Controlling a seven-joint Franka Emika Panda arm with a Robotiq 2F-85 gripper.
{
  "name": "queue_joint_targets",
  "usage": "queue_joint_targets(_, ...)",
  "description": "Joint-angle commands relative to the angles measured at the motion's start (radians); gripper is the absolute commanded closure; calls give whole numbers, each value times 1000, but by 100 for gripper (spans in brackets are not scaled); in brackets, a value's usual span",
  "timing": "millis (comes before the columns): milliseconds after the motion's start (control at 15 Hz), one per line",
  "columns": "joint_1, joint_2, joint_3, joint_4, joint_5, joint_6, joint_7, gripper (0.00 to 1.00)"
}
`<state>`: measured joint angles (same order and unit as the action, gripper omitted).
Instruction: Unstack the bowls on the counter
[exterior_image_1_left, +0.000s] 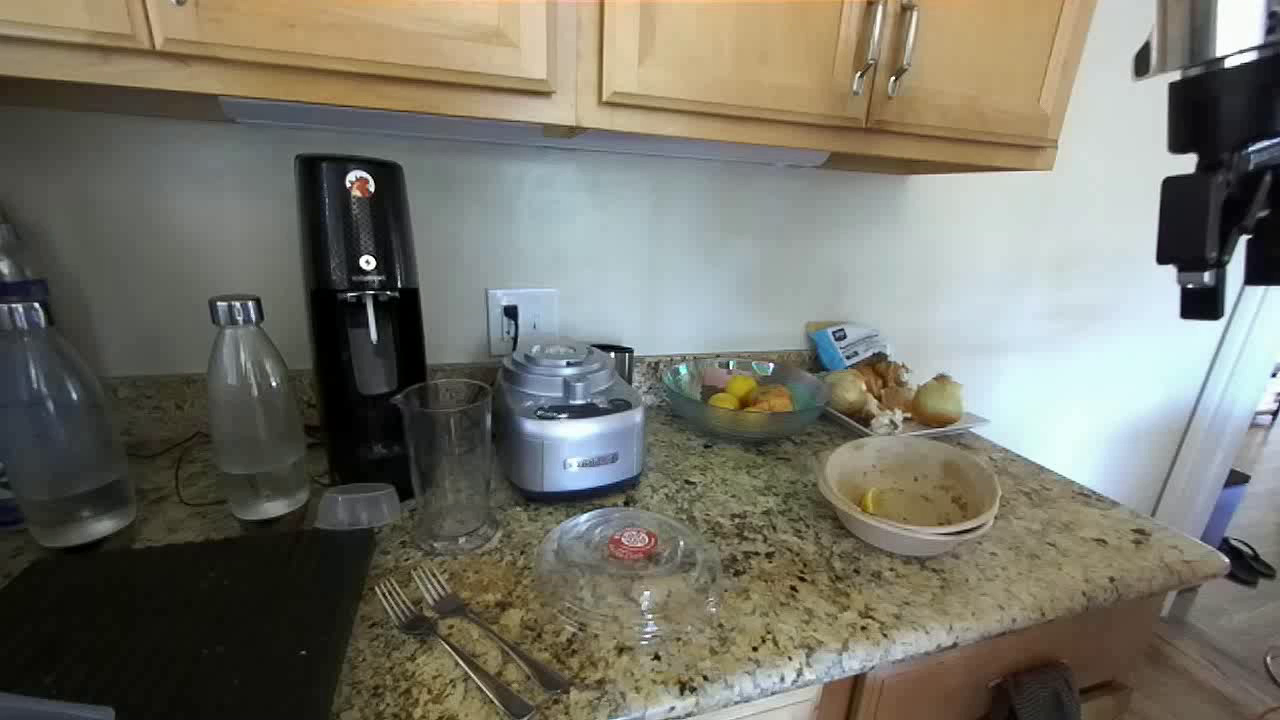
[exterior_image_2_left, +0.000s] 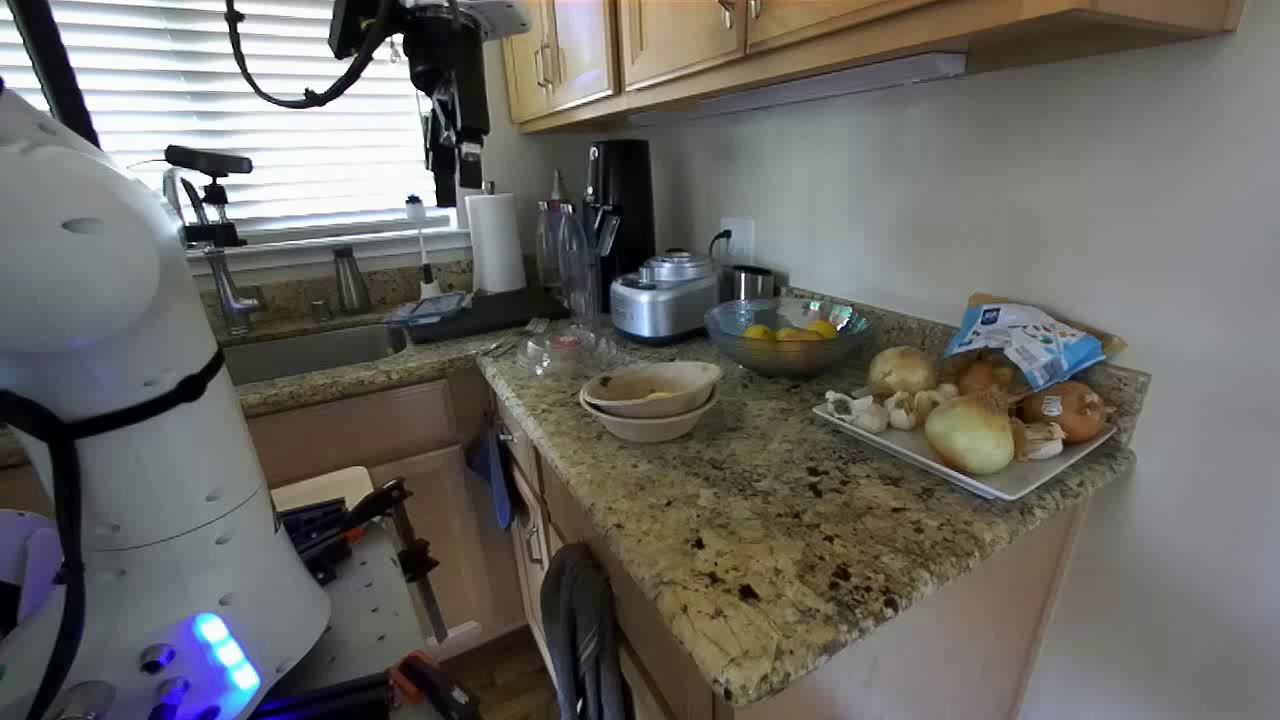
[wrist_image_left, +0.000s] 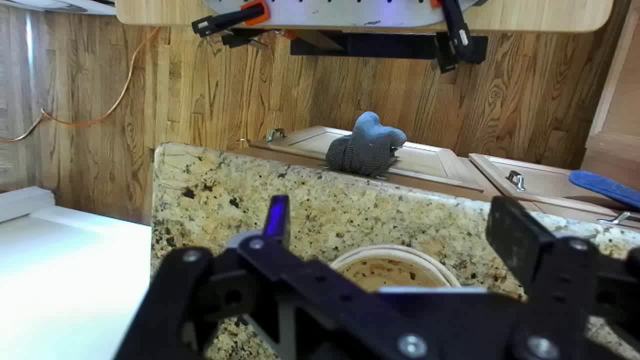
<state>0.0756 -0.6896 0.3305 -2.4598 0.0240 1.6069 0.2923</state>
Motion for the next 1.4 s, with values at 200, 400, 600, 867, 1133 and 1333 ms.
queue_joint_targets(200, 25, 6, -19, 2, -11, -1, 13, 0)
queue_joint_targets(400, 25, 6, -19, 2, -11, -1, 13, 0)
queue_joint_targets(600, 21, 59, -41, 10, -3, 9, -19, 0)
queue_joint_targets(867, 11, 157, -79, 12, -10, 55, -56, 0)
queue_joint_targets(1133, 8, 268, -141, 12, -19, 162, -158, 0)
queue_joint_targets(1333, -3, 352, -190, 28, -23, 233, -231, 0)
